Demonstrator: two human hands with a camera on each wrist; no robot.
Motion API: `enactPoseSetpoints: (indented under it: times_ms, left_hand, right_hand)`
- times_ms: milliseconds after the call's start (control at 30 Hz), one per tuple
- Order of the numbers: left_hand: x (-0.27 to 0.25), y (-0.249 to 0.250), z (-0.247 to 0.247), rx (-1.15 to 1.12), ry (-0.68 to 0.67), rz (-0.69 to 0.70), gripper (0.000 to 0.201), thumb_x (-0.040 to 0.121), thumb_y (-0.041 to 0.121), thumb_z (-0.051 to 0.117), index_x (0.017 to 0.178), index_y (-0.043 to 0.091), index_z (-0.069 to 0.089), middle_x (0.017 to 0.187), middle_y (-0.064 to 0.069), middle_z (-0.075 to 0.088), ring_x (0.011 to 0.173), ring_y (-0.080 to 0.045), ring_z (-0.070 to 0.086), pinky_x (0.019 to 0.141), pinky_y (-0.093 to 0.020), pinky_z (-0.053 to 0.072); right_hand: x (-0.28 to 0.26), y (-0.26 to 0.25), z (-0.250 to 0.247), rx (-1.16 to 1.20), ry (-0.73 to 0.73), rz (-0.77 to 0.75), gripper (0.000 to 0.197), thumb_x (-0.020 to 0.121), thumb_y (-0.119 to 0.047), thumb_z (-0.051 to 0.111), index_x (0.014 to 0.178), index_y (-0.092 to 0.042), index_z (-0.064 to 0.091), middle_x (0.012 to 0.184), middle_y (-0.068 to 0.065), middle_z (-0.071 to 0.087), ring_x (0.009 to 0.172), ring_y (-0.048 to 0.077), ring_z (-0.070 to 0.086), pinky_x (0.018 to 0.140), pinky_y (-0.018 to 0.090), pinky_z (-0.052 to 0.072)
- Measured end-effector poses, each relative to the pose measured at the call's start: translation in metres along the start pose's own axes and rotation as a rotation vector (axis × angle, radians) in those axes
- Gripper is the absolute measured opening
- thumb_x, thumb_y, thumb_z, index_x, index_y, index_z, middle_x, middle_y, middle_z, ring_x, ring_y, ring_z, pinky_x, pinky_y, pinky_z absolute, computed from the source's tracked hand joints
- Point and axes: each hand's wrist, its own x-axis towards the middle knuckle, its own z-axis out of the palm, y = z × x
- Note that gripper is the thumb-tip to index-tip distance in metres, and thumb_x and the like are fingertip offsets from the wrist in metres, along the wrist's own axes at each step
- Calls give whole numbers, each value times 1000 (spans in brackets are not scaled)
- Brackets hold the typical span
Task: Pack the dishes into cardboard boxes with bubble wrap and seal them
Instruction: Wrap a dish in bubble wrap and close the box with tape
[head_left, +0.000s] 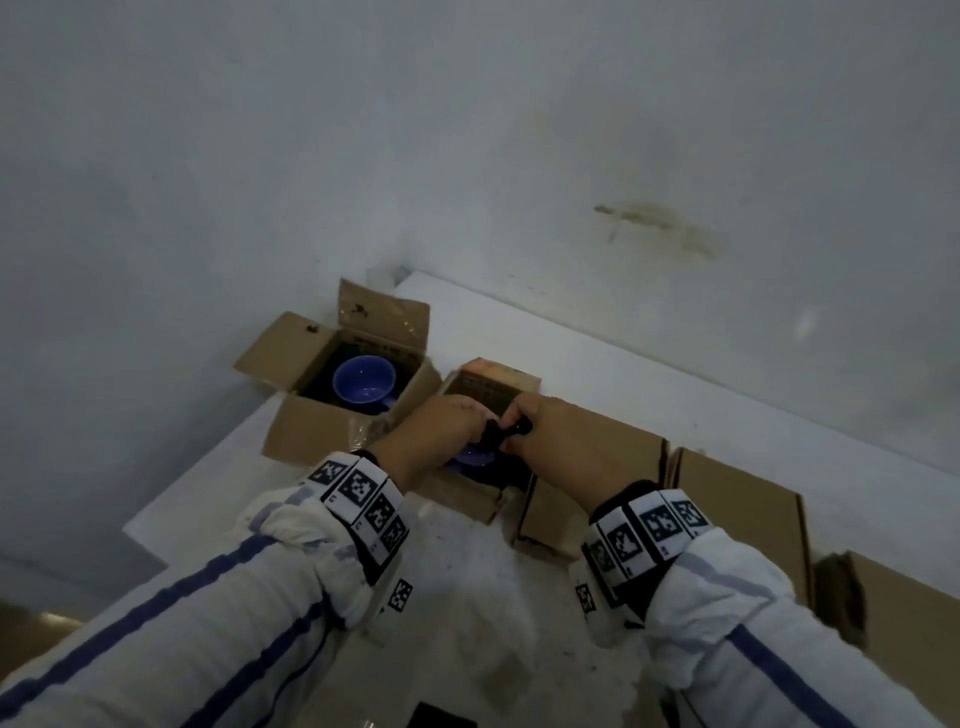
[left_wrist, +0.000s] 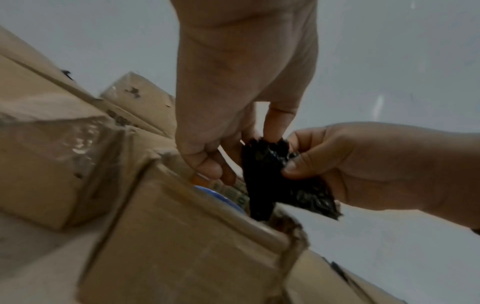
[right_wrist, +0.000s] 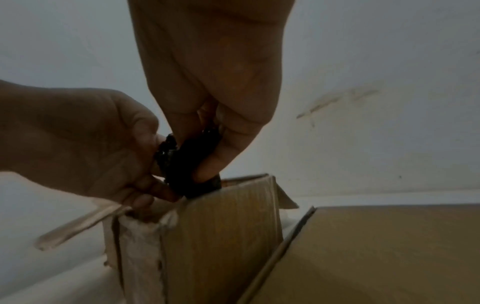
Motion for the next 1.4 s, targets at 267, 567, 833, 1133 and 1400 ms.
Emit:
enactPoseSetpoints:
  times_ms: [267, 567, 833, 1133, 1400]
  left_hand:
    - [25, -32, -14, 700, -261, 153, 30, 85, 2, 57, 115, 2, 57, 113, -17, 60, 109, -31, 57, 93, -41, 49]
    - [50, -49, -3, 912, -312, 151, 54, 89, 14, 58, 137, 4, 38, 122, -15, 60, 140, -29, 27, 119, -40, 11]
    - [49, -43, -9, 933, -282, 100, 37, 85, 23, 55, 120, 10, 53, 128, -14, 50, 126, -26, 39, 108, -44, 35]
    - [28, 0, 29, 878, -98, 235, 18, 90, 17, 48, 105, 8, 50, 125, -17, 41, 120, -36, 37, 103, -43, 34]
    - [21, 52, 157, 677, -261, 393, 22, 84, 13, 44, 97, 8, 61, 101, -7, 62, 90, -23, 59, 80, -41, 52]
  right_hand:
    - [16, -16, 26, -696, -393, -164, 19, 93, -13, 48, 101, -14, 65, 82, 5, 63, 79, 25, 58, 77, 34, 41]
    - [24, -20, 28, -803, -582, -115, 19, 95, -14, 47, 99, -5, 64, 65, 0, 41, 78, 21, 42, 98, 43, 37]
    - [22, 2, 41, -726, -395, -152, 23, 93, -21, 49, 104, -14, 68, 101, 5, 68, 100, 24, 57, 103, 43, 34]
    - [-5, 22, -4, -267, -48, -155, 29, 91, -6, 46, 110, -10, 67, 107, 12, 68, 94, 26, 62, 76, 27, 45]
    - [-77, 111, -64, -159, 190, 98, 31, 90, -6, 47, 115, -11, 65, 103, 13, 67, 97, 28, 60, 72, 26, 39]
